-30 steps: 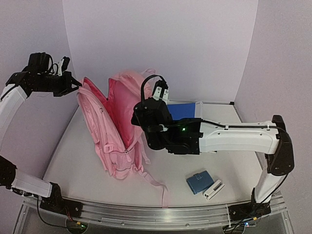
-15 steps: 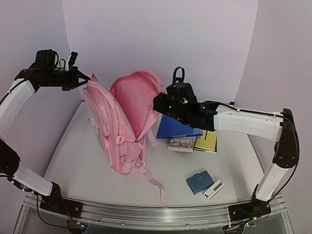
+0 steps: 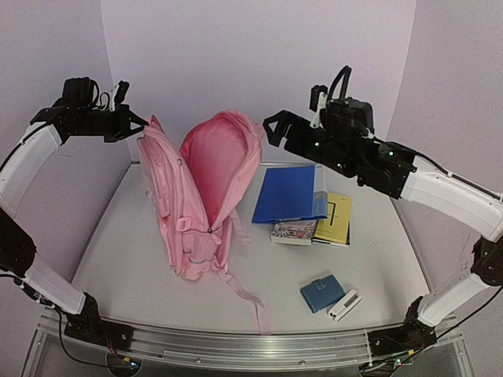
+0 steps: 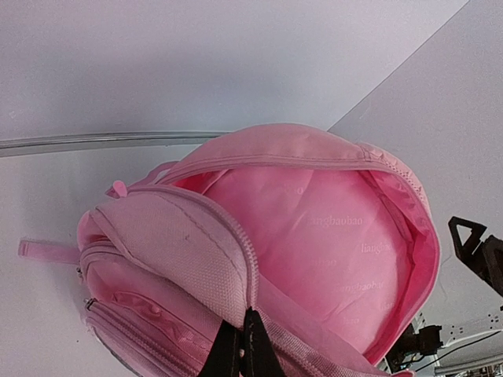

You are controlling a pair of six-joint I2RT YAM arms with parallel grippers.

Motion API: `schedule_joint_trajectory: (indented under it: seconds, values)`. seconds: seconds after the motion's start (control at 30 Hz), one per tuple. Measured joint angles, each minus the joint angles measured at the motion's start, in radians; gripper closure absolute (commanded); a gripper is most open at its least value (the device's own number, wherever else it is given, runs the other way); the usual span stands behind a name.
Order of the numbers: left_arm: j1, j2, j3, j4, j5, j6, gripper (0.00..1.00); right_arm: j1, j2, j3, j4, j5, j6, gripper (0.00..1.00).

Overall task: Pack the student bag
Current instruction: Adjust the student bag at the center of the board, then pick up the files from the center of the board.

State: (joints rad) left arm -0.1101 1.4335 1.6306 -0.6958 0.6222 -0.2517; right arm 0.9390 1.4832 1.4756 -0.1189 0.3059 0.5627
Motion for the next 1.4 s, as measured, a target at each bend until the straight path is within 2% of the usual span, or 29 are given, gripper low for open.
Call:
schedule_joint_trajectory:
  seconds: [0.13, 0.3, 0.47, 0.63, 0.9, 1.13, 1.4]
  values:
    - [0.000, 0.000, 0.000, 0.007, -0.006, 0.013, 1.00, -0.123, 0.003, 0.007, -0.031, -0.026, -0.024, 0.02]
    - [0.000, 0.000, -0.002, 0.008, -0.007, 0.020, 1.00, -0.363, 0.069, 0.009, -0.054, -0.145, -0.044, 0.02]
    - [0.000, -0.003, -0.008, 0.011, -0.006, 0.020, 1.00, -0.561, 0.227, 0.031, -0.065, -0.317, -0.063, 0.02]
    - [0.000, -0.019, -0.023, 0.015, -0.007, 0.019, 1.00, -0.694, 0.422, 0.074, -0.077, -0.463, -0.093, 0.04]
    - [0.000, -0.038, -0.039, 0.012, -0.024, 0.019, 1.00, -0.798, 0.637, 0.180, -0.096, -0.613, -0.133, 0.08]
    - [0.001, -0.045, -0.053, 0.022, -0.032, 0.010, 1.00, -0.809, 0.788, 0.325, -0.092, -0.715, -0.160, 0.14]
    - [0.001, -0.048, -0.062, 0.036, -0.042, -0.010, 1.00, -0.809, 0.948, 0.484, -0.094, -0.781, -0.148, 0.27]
